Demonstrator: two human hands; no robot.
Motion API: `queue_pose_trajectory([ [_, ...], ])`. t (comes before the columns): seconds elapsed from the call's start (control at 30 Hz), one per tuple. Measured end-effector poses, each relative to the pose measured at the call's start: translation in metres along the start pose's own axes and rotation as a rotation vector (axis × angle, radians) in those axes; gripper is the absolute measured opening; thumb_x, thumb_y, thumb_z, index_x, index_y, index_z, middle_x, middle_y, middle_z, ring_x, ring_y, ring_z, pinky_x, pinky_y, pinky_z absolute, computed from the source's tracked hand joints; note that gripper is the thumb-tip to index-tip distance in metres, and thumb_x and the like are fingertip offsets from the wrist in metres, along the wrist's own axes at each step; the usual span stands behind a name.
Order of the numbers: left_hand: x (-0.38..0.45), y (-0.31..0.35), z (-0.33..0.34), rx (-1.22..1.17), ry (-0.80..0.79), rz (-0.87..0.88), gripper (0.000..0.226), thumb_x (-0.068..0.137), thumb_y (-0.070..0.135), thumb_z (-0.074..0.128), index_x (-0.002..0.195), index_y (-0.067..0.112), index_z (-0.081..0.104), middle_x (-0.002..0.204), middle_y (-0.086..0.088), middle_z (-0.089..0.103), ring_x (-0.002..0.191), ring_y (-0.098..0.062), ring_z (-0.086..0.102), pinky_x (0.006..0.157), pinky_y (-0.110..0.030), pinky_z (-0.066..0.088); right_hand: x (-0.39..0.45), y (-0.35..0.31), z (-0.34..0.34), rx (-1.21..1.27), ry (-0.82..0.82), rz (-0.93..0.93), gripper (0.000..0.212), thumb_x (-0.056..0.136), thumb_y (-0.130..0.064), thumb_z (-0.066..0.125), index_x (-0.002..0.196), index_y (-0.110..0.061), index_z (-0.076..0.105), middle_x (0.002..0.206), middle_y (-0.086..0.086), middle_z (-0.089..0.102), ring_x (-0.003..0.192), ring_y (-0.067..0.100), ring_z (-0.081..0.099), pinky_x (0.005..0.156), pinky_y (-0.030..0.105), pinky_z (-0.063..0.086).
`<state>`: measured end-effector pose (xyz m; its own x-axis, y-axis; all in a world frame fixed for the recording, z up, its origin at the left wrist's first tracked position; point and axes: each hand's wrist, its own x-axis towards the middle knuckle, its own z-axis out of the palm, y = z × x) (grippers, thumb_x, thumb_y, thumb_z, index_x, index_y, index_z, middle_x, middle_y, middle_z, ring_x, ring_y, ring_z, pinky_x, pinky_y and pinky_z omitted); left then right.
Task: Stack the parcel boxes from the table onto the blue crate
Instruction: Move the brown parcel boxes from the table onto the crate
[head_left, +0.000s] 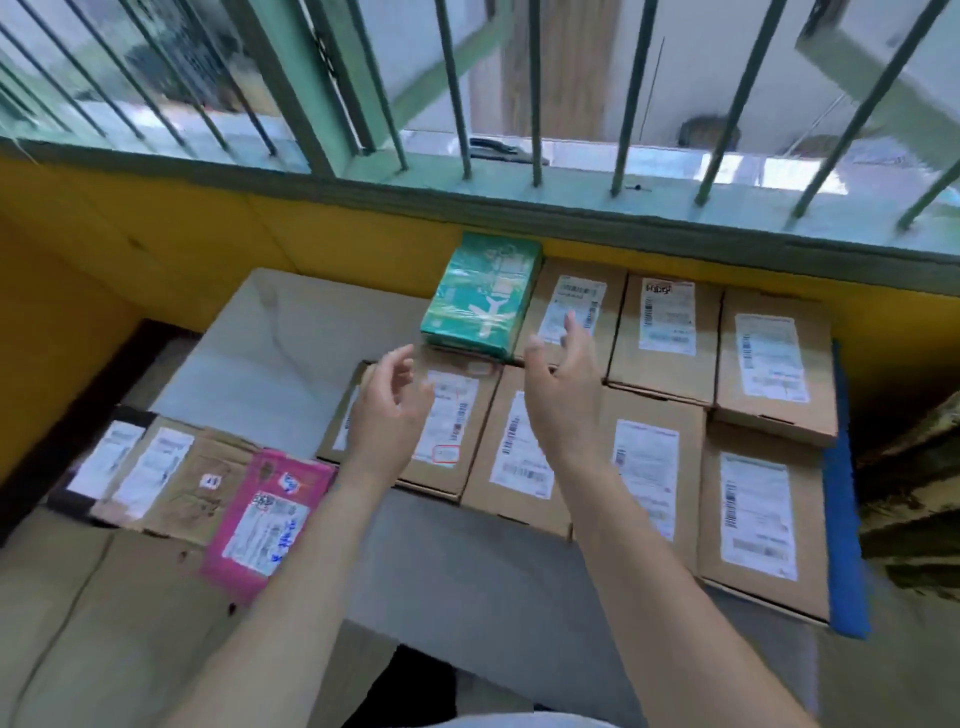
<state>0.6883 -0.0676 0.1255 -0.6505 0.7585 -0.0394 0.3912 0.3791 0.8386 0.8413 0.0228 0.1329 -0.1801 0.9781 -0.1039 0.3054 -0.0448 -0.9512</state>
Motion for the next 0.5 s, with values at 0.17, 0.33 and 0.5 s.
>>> queue_pose_trajectory([
  [0.17,0.033,-0.076,-0.077,0.025,0.036,-0.079,0.036,0.090,0.012,0.060,0.126,0.014,0.059,0.116,-0.008,0.062,0.103,-0.018,0.060,0.098,-0.036,0.049,-0.007,-0.034,0.118,0.040,-0.115,0.036,0.060,0.102,-0.042,0.041,0.155,-0.018,0.027,0.160,0.000,0.031,0.145,0.015,0.031,0.119,0.043,0.028],
  [0.33,0.071,-0.143,-0.125,0.117,-0.161,-0.225,0.042,0.088,0.020,0.063,0.129,0.015,0.056,0.119,-0.007,0.058,0.103,-0.019,0.058,0.088,-0.026,0.044,-0.004,-0.042,0.220,0.000,-0.128,0.141,0.059,0.103,-0.045,0.037,0.155,-0.020,0.025,0.160,0.000,0.029,0.147,0.018,0.027,0.119,0.038,0.024],
  [0.5,0.100,-0.183,-0.151,0.183,-0.331,-0.302,0.049,0.092,0.028,0.056,0.139,0.016,0.047,0.133,-0.007,0.054,0.115,-0.021,0.056,0.099,-0.038,0.047,0.008,-0.022,0.287,-0.073,-0.164,0.341,0.064,0.102,-0.050,0.033,0.156,-0.019,0.022,0.161,0.002,0.029,0.145,0.021,0.031,0.119,0.041,0.025],
])
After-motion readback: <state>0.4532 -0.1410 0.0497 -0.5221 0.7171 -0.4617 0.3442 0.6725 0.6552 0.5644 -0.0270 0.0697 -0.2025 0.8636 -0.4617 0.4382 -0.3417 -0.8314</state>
